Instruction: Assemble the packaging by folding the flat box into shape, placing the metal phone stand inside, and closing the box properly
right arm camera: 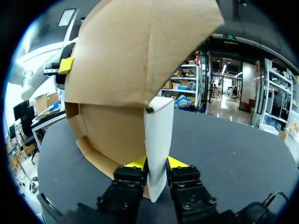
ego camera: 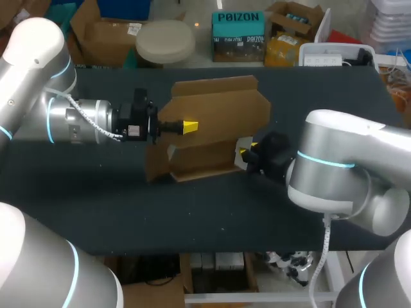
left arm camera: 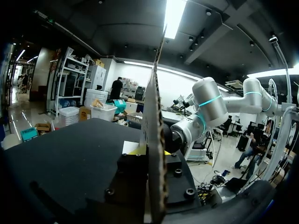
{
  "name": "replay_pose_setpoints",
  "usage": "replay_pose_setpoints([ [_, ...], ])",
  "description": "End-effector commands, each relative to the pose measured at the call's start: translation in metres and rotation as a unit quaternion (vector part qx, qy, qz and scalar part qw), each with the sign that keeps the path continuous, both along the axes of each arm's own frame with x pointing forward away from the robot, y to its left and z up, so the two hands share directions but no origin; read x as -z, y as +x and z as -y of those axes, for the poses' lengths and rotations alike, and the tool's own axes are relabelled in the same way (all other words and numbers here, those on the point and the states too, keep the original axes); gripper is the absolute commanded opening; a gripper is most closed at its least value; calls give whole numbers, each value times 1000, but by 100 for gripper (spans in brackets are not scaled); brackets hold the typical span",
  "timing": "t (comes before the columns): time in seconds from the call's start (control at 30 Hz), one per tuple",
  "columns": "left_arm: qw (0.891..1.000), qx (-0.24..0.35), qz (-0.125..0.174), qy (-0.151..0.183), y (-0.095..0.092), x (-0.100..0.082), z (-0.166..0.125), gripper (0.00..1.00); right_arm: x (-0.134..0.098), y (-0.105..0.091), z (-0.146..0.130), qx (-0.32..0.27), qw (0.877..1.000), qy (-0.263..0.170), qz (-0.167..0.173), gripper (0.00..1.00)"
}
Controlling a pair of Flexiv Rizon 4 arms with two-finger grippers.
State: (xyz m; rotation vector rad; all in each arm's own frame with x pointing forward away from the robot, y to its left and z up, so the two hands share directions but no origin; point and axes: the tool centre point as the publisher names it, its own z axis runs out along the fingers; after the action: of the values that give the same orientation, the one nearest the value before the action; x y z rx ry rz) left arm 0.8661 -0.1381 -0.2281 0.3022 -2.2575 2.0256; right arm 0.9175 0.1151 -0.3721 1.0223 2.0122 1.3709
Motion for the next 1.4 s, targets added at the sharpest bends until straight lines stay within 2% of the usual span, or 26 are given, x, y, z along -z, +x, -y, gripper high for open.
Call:
replay_pose_setpoints([
  [0.03, 1000, 1, -1, 1, 0, 3, 3, 0, 4, 0, -6, 134, 990, -37, 35, 25],
  [0.6, 1000, 1, -1, 1, 0, 3, 3, 0, 3, 8, -4, 183, 982, -39, 30, 22],
  [0.67, 1000, 1, -1, 1, 0, 3, 3, 0, 3, 9, -4, 187, 981, -39, 28, 16],
  [0.7, 1000, 1, -1, 1, 0, 3, 3, 0, 3, 9, -4, 188, 981, -39, 28, 6],
  [0.73, 1000, 1, -1, 1, 0, 3, 3, 0, 3, 9, -3, 190, 981, -39, 27, 0],
  [1.33, 1000, 1, -1, 1, 0, 3, 3, 0, -3, 7, 7, 192, 981, -33, 18, 0],
  [1.4, 1000, -4, 18, 22, 2, -3, 0, 0, -4, 6, 8, 186, 982, -29, 18, 0],
])
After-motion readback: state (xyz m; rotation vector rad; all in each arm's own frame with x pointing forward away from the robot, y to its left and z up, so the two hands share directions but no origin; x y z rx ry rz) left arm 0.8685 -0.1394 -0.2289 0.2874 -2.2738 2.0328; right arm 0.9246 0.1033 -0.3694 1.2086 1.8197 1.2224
